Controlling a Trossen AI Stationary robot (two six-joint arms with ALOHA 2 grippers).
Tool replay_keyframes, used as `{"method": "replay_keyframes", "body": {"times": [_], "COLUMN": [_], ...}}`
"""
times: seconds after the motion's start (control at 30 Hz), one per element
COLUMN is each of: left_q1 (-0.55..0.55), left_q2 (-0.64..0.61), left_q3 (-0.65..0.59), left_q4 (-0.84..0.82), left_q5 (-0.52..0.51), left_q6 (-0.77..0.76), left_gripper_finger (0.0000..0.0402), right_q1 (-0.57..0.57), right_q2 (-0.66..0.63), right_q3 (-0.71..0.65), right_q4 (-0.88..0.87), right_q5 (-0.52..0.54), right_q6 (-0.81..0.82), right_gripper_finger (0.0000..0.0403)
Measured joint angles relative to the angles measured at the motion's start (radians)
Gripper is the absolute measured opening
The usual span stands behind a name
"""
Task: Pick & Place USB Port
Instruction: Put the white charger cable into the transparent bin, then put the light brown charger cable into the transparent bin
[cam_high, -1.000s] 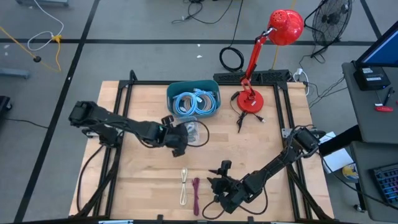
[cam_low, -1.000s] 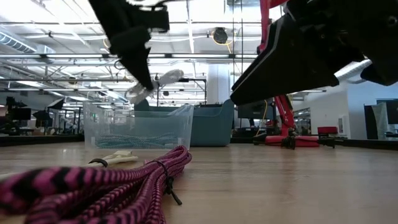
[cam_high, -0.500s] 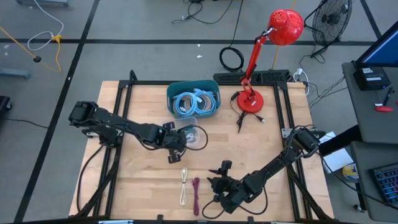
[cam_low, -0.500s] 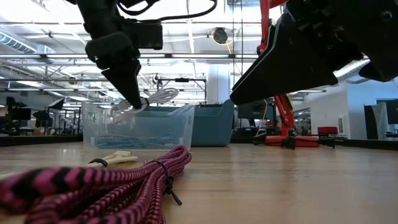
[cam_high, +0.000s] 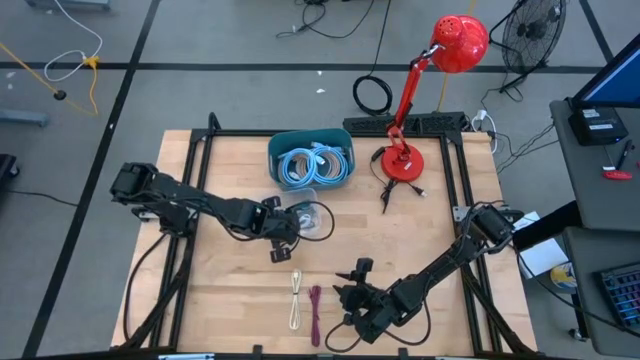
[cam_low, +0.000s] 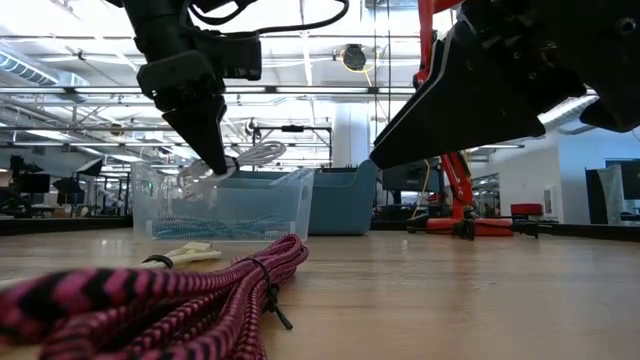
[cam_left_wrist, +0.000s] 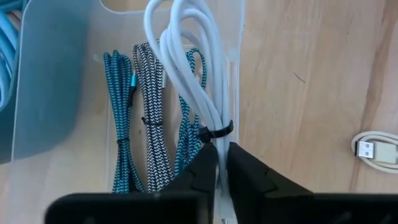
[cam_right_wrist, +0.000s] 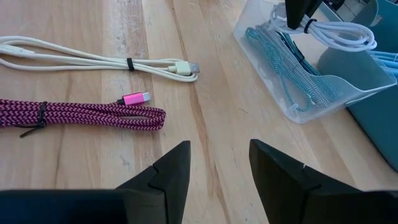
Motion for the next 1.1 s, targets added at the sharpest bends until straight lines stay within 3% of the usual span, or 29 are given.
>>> {"method": "replay_keyframes", "body": {"times": [0.33,0.57,0.8,1.1], "left_q1": [0.000,0.000,-0.022,-0.189], "left_q2": [0.000,-0.002,-0.043,-0.050], "left_q3": [0.000,0.000,0.026,0.068], "left_q4": [0.000,-0.003,-0.006,0.056], "left_q5": [-0.007,-0.005,0.097,0.203], "left_q6": [-0.021,-0.046,-0.096,-0.220], "left_gripper_finger": [0.0120,0.0124,0.0124,0.0124], "right_q1": [0.000,0.000,0.000,0.000], "right_q2": [0.000,0.000,0.000,0.000], "right_q3": [0.000,0.000,0.000,0.000], "right_q4": [0.000,0.000,-0.001,0.000], "right_q5": [0.001,0.001,0.001,0.001], "right_q6": [0.000,0.000,0.000,0.000], "right_gripper_finger": [0.0155,0.0155,0.0155,0.0155]}}
